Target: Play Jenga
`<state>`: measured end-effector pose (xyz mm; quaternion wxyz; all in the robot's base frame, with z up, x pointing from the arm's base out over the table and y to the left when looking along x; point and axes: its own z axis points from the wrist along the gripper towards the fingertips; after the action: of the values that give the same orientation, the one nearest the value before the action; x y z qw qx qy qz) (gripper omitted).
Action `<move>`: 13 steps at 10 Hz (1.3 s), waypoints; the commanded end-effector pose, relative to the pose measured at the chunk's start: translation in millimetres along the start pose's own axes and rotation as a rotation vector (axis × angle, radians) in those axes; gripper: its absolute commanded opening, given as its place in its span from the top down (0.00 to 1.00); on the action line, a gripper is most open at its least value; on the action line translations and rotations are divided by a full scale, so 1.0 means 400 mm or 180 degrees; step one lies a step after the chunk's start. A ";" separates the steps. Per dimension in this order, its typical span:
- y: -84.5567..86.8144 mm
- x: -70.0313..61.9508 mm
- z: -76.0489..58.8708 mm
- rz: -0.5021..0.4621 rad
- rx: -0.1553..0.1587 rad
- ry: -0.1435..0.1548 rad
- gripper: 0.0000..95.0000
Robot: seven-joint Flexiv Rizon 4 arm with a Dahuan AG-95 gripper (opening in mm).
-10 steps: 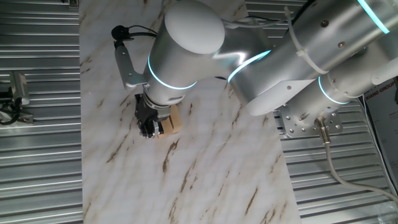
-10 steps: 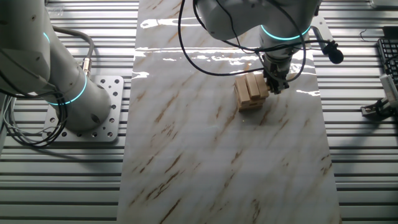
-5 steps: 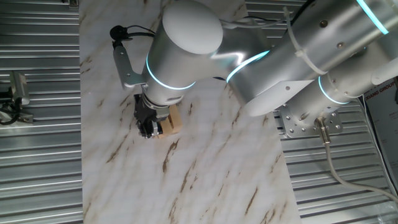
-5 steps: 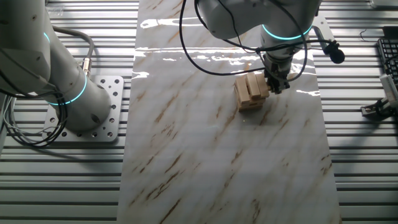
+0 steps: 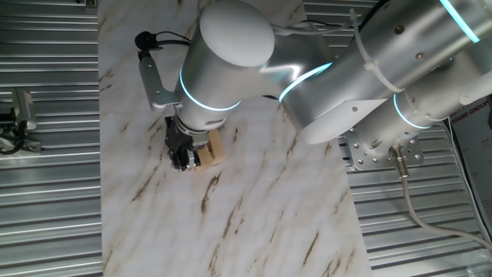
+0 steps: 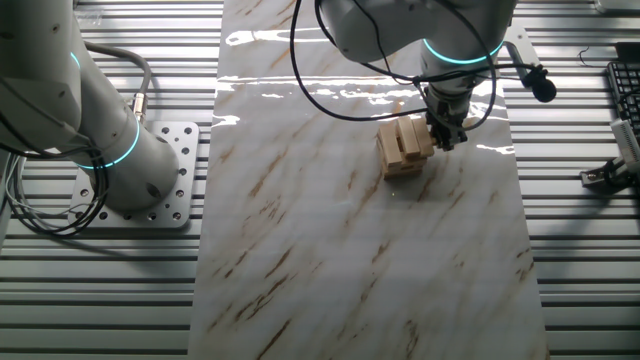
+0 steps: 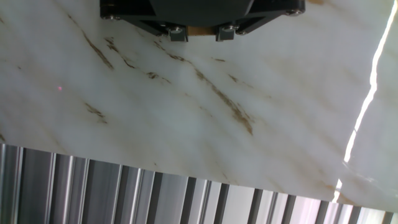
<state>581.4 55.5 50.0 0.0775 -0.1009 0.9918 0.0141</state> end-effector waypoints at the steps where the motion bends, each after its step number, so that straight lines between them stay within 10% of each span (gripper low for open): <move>1: 0.000 0.000 0.000 0.0001 -0.0004 -0.0005 1.00; 13: 0.001 -0.007 0.006 0.0005 -0.0006 -0.0007 1.00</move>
<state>584.6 56.4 48.2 0.0788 -0.0999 0.9918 0.0150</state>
